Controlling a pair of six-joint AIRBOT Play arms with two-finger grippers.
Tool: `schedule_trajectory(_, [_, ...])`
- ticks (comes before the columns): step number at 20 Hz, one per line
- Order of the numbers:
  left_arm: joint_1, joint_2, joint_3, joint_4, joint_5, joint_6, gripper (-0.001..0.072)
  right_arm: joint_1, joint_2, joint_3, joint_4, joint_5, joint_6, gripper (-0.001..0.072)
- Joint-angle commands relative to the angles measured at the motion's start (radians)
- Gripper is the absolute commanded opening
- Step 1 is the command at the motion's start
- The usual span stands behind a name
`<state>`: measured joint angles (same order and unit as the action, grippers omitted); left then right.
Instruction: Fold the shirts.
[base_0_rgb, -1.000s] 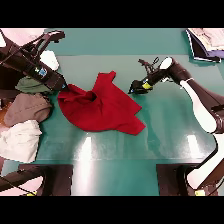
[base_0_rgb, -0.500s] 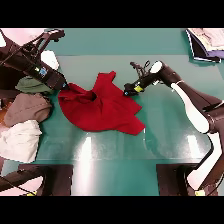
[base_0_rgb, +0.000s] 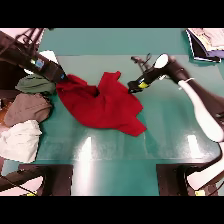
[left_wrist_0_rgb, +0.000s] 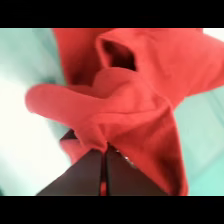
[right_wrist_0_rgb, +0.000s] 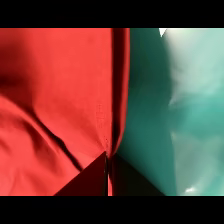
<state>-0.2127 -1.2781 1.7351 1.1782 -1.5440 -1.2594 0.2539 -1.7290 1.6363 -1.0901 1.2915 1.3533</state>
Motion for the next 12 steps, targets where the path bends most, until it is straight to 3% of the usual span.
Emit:
schedule_trajectory(1, [0.001, 0.001, 0.076, 0.008, 0.126, 0.002, 0.0022, -0.08, 0.187, 0.001, -0.139, 0.152, -0.001, 0.0015])
schedule_trajectory(6, [0.001, -0.04, 0.072, 0.075, 0.149, 0.003, 0.0022, -0.217, 0.408, -0.012, -0.193, 0.365, 0.03, 0.0015])
schedule_trajectory(9, [0.004, -0.073, 0.027, 0.164, 0.15, 0.002, 0.0022, -0.268, 0.539, -0.152, -0.192, 0.366, 0.038, 0.0015])
schedule_trajectory(12, [0.026, -0.13, -0.021, 0.185, 0.172, 0.002, 0.0023, -0.269, 0.662, -0.343, -0.193, 0.274, 0.039, 0.0016])
